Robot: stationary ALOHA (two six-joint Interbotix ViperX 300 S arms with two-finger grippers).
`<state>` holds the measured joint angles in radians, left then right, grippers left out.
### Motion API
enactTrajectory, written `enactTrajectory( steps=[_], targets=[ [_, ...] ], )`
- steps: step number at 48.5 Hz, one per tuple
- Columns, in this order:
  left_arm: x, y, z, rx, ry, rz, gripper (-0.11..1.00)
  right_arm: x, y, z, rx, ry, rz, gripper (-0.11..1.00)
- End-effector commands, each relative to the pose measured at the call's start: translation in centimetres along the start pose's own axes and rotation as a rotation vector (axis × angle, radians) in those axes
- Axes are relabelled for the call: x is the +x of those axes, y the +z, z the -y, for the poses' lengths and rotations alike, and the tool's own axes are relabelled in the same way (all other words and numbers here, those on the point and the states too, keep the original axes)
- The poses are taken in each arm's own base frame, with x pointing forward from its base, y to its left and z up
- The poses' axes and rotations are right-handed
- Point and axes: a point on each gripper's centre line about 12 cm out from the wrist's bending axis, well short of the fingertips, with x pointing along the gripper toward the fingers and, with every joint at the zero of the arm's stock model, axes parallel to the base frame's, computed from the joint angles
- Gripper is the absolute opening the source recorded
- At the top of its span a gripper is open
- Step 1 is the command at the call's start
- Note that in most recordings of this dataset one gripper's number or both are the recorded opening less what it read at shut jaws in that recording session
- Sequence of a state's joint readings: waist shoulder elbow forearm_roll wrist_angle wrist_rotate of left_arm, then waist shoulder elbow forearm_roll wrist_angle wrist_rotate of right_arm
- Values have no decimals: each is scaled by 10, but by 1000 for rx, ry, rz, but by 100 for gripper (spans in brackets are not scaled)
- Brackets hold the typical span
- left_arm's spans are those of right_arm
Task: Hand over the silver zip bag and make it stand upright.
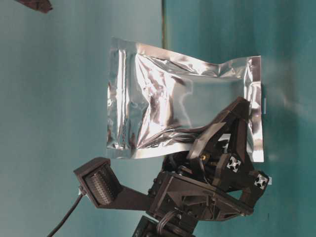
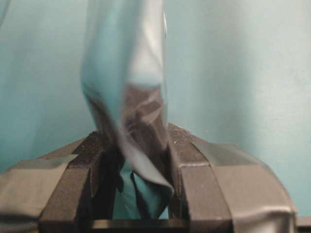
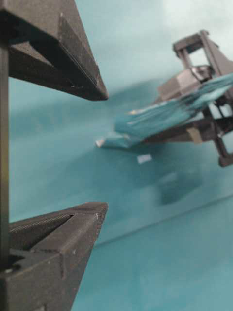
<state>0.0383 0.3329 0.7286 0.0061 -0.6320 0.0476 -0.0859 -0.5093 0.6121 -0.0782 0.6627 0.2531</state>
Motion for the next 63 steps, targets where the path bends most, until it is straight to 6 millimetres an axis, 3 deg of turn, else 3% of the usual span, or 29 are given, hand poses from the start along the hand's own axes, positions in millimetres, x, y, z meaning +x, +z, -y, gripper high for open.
enactTrajectory(
  steps=[1,63],
  targets=[
    [0,7,6,11,-14,22,27,-3,4,-2,11,10,21,87],
    [1,6,10,15,-23,9,27,1,0,-6,2,24,30,87]
  ],
)
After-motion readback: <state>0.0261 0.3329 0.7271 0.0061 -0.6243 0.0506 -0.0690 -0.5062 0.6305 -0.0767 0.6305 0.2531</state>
